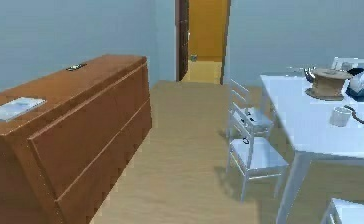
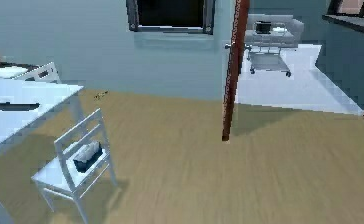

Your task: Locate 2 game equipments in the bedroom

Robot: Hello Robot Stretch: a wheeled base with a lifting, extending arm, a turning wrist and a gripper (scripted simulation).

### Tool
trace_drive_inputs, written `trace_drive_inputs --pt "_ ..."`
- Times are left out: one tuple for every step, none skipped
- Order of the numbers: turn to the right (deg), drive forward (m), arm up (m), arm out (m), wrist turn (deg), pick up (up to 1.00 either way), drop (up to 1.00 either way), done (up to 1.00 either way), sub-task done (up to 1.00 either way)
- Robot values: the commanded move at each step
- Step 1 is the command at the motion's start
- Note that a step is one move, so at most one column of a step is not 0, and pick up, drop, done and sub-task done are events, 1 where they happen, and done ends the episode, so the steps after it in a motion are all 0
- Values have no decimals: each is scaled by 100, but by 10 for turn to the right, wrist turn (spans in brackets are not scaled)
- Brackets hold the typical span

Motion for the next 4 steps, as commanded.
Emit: trace_drive_inputs --pt "0 100 0 0 0 0 0 0 0" --pt "0 35 0 0 0 0 0 0 0" --pt "90 0 0 0 0 0 0 0 0" --pt "0 100 0 0 0 0 0 0 0"
